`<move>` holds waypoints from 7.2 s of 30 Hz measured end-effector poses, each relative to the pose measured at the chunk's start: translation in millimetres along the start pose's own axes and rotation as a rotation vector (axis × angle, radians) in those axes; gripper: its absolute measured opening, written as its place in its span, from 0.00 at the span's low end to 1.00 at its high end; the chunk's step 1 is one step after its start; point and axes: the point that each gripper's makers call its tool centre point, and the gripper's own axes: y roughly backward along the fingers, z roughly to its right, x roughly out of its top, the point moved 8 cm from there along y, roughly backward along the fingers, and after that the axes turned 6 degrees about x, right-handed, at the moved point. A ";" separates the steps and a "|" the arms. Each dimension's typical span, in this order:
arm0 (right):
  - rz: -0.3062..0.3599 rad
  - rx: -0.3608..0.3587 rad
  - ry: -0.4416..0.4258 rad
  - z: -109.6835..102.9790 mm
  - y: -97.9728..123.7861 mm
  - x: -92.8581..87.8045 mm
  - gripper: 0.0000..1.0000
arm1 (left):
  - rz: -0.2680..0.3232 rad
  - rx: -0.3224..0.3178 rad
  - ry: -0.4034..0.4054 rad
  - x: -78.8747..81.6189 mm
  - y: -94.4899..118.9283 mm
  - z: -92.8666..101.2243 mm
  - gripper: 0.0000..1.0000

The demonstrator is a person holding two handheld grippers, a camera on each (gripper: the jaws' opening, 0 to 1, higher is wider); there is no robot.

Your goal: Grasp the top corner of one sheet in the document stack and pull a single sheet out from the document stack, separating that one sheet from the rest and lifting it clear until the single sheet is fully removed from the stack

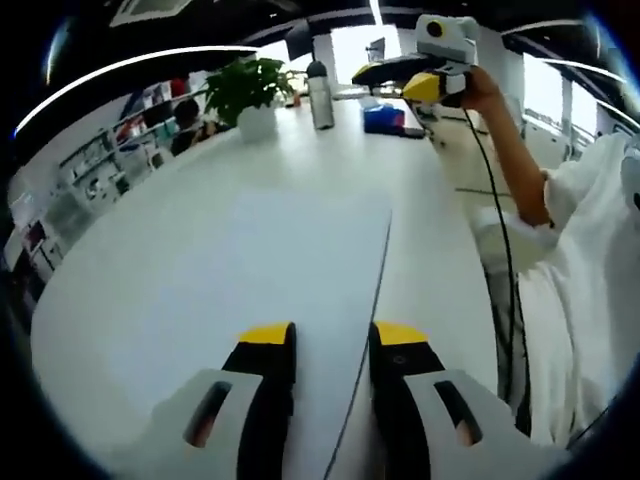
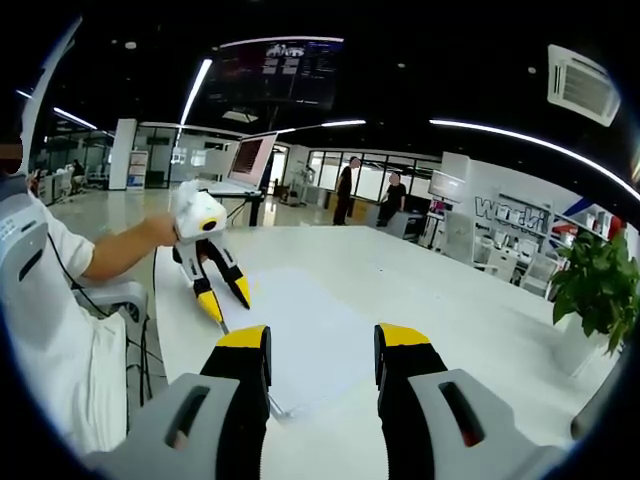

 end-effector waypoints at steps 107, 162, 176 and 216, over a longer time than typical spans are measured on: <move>-0.029 0.023 0.016 -3.8 -4.0 -4.0 0.41 | 0.083 -0.104 0.119 -9.9 0.3 -6.9 0.28; -0.047 0.045 0.035 -7.4 -5.0 -5.2 0.41 | 0.107 -0.149 0.182 -12.1 0.4 -11.2 0.28; -0.046 0.047 0.036 -7.5 -5.1 -5.4 0.41 | 0.078 -0.096 0.114 -9.7 0.3 -7.3 0.27; -0.047 0.049 0.035 -6.6 -4.0 -6.9 0.41 | 0.070 -0.146 0.148 -8.0 -1.5 -4.5 0.21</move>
